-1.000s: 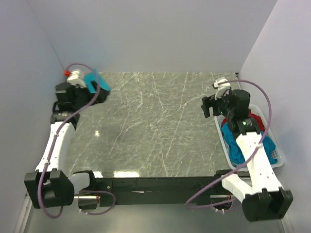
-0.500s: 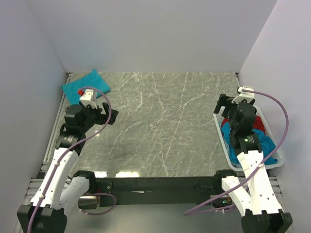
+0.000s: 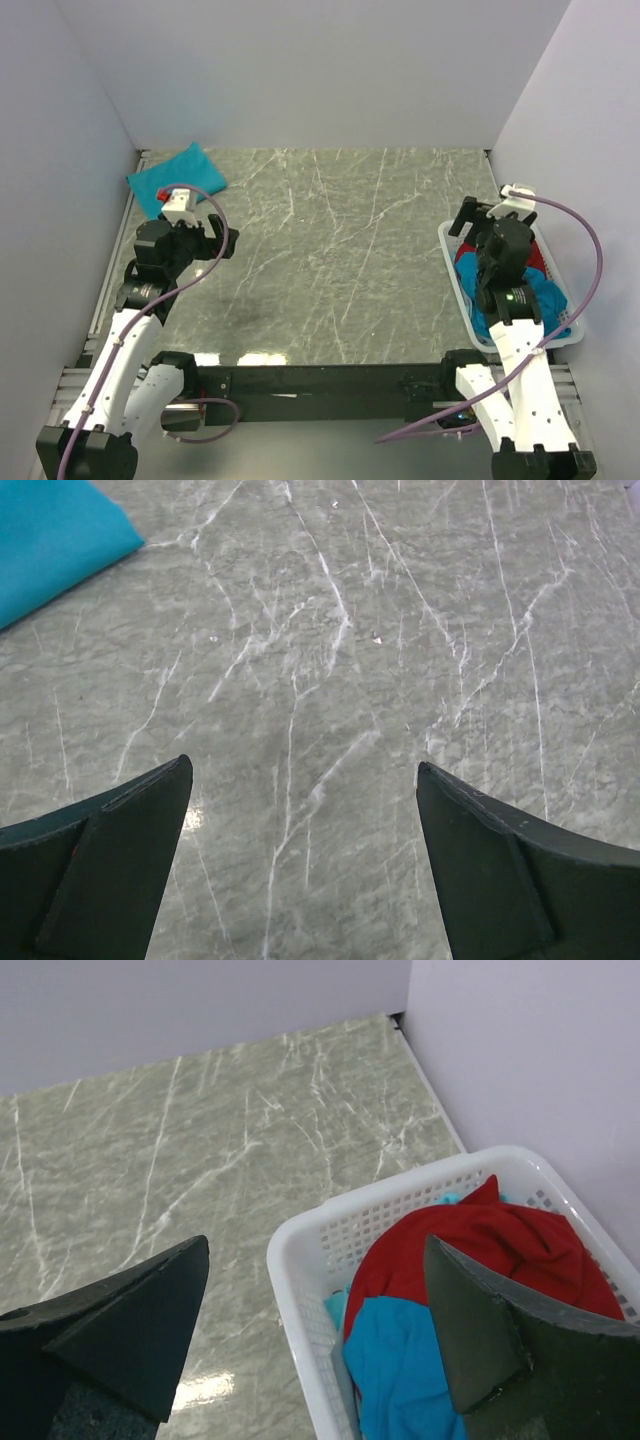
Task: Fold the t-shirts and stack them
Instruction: Reset both grippers
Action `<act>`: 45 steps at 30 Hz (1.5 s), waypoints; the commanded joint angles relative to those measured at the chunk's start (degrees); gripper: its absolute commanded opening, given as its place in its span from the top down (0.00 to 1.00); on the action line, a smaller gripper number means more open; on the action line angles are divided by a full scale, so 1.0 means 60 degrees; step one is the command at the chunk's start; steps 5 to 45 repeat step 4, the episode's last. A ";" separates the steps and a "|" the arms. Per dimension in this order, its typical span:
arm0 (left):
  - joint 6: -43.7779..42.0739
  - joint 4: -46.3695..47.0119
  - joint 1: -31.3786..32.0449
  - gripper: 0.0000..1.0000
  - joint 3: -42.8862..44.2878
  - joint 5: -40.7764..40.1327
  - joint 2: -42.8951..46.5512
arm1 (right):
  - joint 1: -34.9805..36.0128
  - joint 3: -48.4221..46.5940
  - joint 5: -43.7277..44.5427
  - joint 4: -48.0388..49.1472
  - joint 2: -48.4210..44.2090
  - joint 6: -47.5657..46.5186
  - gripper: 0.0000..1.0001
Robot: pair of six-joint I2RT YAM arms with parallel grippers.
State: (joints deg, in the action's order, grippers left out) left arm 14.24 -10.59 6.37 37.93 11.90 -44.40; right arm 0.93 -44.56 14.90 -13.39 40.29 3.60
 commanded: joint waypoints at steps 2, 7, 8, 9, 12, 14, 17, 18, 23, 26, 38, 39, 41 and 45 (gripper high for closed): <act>-0.0088 0.0286 0.0037 0.01 0.0123 0.0038 0.0062 | -0.0607 0.0233 -0.0650 0.0093 -0.0445 0.0074 0.08; -0.0088 0.0256 0.0051 0.00 0.0123 0.0009 0.0047 | -0.0886 0.0336 -0.1439 0.0122 -0.0636 -0.0158 0.08; -0.0088 0.0256 0.0051 0.00 0.0123 0.0009 0.0047 | -0.0886 0.0336 -0.1439 0.0122 -0.0636 -0.0158 0.08; -0.0088 0.0256 0.0051 0.00 0.0123 0.0009 0.0047 | -0.0886 0.0336 -0.1439 0.0122 -0.0636 -0.0158 0.08; -0.0088 0.0256 0.0051 0.00 0.0123 0.0009 0.0047 | -0.0886 0.0336 -0.1439 0.0122 -0.0636 -0.0158 0.08; -0.0088 0.0256 0.0051 0.00 0.0123 0.0009 0.0047 | -0.0886 0.0336 -0.1439 0.0122 -0.0636 -0.0158 0.08; -0.0088 0.0256 0.0051 0.00 0.0123 0.0009 0.0047 | -0.0886 0.0336 -0.1439 0.0122 -0.0636 -0.0158 0.08; -0.0088 0.0256 0.0051 0.00 0.0123 0.0009 0.0047 | -0.0886 0.0336 -0.1439 0.0122 -0.0636 -0.0158 0.08; -0.0088 0.0256 0.0051 0.00 0.0123 0.0009 0.0047 | -0.0886 0.0336 -0.1439 0.0122 -0.0636 -0.0158 0.08; -0.0088 0.0256 0.0051 0.00 0.0123 0.0009 0.0047 | -0.0886 0.0336 -0.1439 0.0122 -0.0636 -0.0158 0.08; -0.0088 0.0256 0.0051 0.00 0.0123 0.0009 0.0047 | -0.0886 0.0336 -0.1439 0.0122 -0.0636 -0.0158 0.08; -0.0088 0.0256 0.0051 0.00 0.0123 0.0009 0.0047 | -0.0886 0.0336 -0.1439 0.0122 -0.0636 -0.0158 0.08; -0.0088 0.0256 0.0051 0.00 0.0123 0.0009 0.0047 | -0.0886 0.0336 -0.1439 0.0122 -0.0636 -0.0158 0.08; -0.0088 0.0256 0.0051 0.00 0.0123 0.0009 0.0047 | -0.0886 0.0336 -0.1439 0.0122 -0.0636 -0.0158 0.08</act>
